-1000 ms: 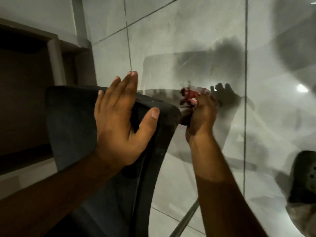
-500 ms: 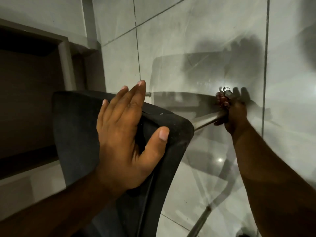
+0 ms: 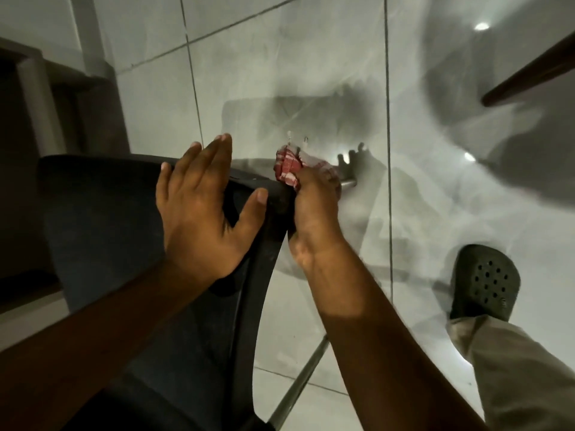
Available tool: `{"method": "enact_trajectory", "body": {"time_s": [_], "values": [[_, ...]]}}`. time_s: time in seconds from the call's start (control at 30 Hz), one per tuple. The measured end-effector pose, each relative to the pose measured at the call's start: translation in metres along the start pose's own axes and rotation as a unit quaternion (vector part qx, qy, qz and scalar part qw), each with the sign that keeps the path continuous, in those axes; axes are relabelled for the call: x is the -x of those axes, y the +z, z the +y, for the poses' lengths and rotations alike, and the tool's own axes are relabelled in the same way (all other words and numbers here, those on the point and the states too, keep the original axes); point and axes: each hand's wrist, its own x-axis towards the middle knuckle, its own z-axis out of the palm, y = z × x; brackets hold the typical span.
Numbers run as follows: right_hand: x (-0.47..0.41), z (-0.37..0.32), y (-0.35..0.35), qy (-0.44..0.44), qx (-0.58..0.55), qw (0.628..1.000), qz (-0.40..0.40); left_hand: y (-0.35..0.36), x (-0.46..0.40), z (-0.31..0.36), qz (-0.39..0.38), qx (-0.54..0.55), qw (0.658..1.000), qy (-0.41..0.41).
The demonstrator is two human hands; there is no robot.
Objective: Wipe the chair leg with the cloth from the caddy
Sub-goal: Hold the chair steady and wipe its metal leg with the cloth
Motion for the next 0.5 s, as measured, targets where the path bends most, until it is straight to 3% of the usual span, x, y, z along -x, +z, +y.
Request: {"method": "enact_trajectory", "body": {"time_s": [0.2, 0.37, 0.5], "values": [[-0.081, 0.001, -0.039, -0.004, 0.097, 0.993, 0.062, 0.004, 0.002, -0.005, 0.015, 0.008, 1.000, 0.011], [-0.157, -0.006, -0.081, 0.036, 0.180, 0.982, 0.051, 0.007, 0.000, -0.008, 0.019, 0.015, 0.999, 0.027], [-0.206, -0.017, -0.110, -0.010, 0.213, 0.975, 0.062, 0.012, 0.001, -0.010, 0.026, 0.026, 0.998, 0.050]]}}
